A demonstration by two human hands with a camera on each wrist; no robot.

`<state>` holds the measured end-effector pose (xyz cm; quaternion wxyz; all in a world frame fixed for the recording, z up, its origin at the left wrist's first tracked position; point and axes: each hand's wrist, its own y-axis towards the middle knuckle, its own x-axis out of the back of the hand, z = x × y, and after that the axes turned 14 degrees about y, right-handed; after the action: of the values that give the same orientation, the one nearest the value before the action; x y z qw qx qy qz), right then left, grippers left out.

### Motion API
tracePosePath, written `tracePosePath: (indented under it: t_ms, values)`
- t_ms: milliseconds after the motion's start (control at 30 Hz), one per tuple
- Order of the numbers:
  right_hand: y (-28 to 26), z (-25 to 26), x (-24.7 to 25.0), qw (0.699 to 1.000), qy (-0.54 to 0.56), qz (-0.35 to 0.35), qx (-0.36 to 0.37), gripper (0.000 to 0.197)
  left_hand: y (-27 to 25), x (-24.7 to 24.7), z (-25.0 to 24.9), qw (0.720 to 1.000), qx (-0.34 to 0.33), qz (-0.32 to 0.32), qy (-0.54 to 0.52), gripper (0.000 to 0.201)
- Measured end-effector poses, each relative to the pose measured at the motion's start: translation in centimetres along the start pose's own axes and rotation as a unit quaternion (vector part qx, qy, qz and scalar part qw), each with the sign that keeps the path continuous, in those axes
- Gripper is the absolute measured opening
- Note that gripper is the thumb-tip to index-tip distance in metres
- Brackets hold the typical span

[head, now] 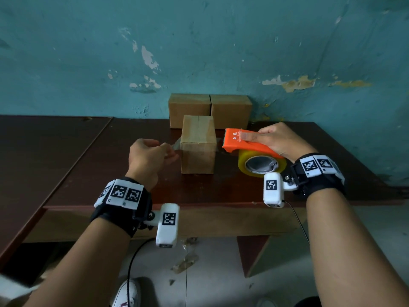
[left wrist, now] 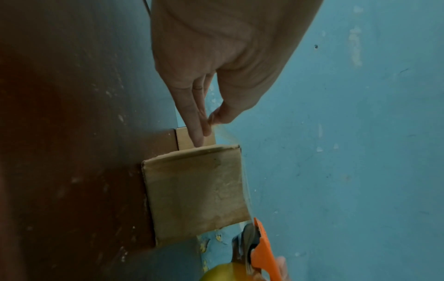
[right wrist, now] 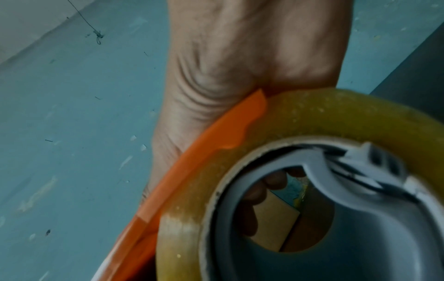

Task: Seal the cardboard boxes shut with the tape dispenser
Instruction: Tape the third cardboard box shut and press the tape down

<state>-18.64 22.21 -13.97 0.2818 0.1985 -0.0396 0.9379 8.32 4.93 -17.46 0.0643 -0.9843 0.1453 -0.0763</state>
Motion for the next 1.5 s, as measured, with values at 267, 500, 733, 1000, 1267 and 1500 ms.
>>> tracePosePath:
  t_ms: [267, 500, 733, 1000, 1267, 1500]
  values:
    - [-0.3, 0.3, -0.4, 1.000, 0.005, -0.006, -0.006, 0.095, 0.4, -0.8, 1.2, 0.980, -0.075, -0.052, 0.176, 0.034]
    - [-0.3, 0.6, -0.8, 1.000, -0.014, -0.003, -0.011, 0.089, 0.1, -1.5, 1.6, 0.970, -0.106, -0.049, 0.211, 0.030]
    - [-0.3, 0.7, -1.0, 1.000, -0.024, -0.003, -0.010, 0.085, 0.5, -1.6, 2.0, 0.974, -0.100, -0.031, 0.202, 0.026]
    - [-0.2, 0.8, -1.1, 0.999, -0.036, -0.002, -0.005, 0.088, 1.0, -2.1, 2.5, 0.977, -0.092, -0.031, 0.188, 0.020]
    - [0.0, 0.6, -0.9, 0.999, -0.041, 0.003, -0.003, 0.090, 0.9, -2.4, 3.8, 0.967, -0.077, -0.011, 0.242, 0.024]
    - [0.0, 0.5, -1.0, 0.999, -0.037, 0.004, -0.004, 0.091, -1.2, -1.9, 0.9, 0.964, -0.227, -0.026, 0.137, 0.045]
